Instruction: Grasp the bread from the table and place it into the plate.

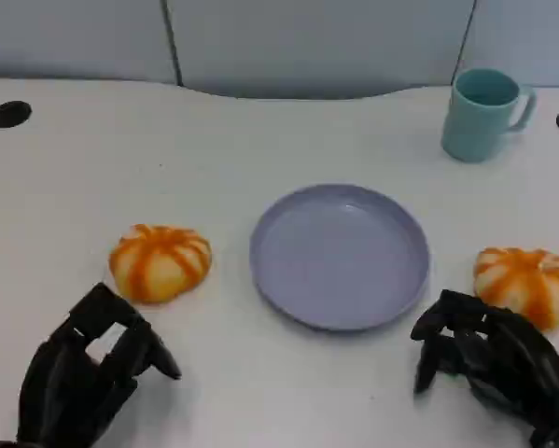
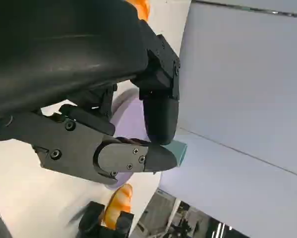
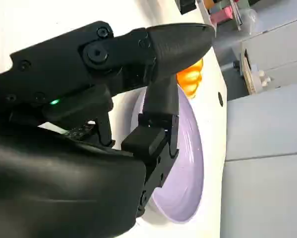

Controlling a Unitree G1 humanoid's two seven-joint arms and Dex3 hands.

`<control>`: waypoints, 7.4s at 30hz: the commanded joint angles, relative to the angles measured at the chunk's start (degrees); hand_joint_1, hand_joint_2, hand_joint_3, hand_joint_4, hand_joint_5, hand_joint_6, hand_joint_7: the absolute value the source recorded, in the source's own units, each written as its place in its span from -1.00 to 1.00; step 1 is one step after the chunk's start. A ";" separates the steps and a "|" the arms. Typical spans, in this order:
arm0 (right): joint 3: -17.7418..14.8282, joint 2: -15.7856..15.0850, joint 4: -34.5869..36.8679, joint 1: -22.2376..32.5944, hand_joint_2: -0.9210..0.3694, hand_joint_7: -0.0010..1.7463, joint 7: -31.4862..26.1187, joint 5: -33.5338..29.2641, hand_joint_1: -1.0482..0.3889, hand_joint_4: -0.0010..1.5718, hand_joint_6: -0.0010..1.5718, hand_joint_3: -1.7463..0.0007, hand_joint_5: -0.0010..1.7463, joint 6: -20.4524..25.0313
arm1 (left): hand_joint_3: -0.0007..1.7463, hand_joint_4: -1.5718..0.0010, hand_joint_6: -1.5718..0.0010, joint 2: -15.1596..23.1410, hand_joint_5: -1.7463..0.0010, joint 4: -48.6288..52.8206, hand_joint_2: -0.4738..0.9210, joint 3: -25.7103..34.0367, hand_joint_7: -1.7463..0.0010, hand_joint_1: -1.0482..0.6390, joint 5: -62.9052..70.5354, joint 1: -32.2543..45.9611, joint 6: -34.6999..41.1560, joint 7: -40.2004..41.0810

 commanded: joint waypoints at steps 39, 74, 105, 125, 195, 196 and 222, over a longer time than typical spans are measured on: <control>-0.25 -0.45 1.03 0.19 -1.00 0.29 -0.32 0.03 -0.26 -0.13 -0.09 0.72 0.80 0.71 | -0.74 0.39 0.34 4.54 -0.55 1.49 1.00 -0.81 -0.11 -0.39 17.18 -0.65 -19.62 6.58; 0.16 0.14 -0.38 0.78 -1.00 0.33 -0.79 -0.50 -0.25 -0.14 -0.12 0.71 0.79 1.06 | -0.99 0.73 0.58 28.13 0.83 -5.66 0.95 -22.22 1.00 -0.50 84.94 -11.66 -10.42 45.00; -0.05 -0.06 -0.70 1.16 -1.00 0.35 -0.56 -0.21 -0.26 -0.16 -0.14 0.71 0.80 1.29 | -0.98 0.91 0.80 23.30 0.95 27.19 1.00 -39.06 0.99 -0.55 80.23 -39.40 2.12 30.65; -0.18 0.04 -1.48 1.64 -1.00 0.31 0.03 0.59 -0.25 -0.17 -0.11 0.72 0.80 2.37 | -1.00 0.81 0.74 12.87 0.93 55.42 0.95 -46.51 0.99 -0.54 77.50 -50.64 3.18 35.62; 0.15 0.67 -3.93 3.05 -1.00 0.35 0.37 1.01 -0.21 -0.18 -0.14 0.71 0.81 3.87 | 0.02 -0.12 0.11 10.49 -1.00 54.59 0.65 -42.84 -1.00 -0.07 70.17 -55.47 -25.35 61.37; 0.26 0.66 -3.89 3.04 -1.00 0.35 0.16 0.81 -0.24 -0.18 -0.14 0.72 0.81 3.77 | 0.03 -0.13 0.10 10.18 -1.00 54.41 0.67 -42.98 -1.00 -0.07 70.30 -55.76 -25.72 61.14; 1.42 1.51 -6.62 4.60 -1.00 0.36 -0.98 0.50 -0.25 -0.16 -0.13 0.71 0.83 4.55 | 0.05 -0.16 0.07 3.94 -1.00 54.30 0.68 -46.88 -1.00 -0.16 72.57 -57.73 -26.33 55.89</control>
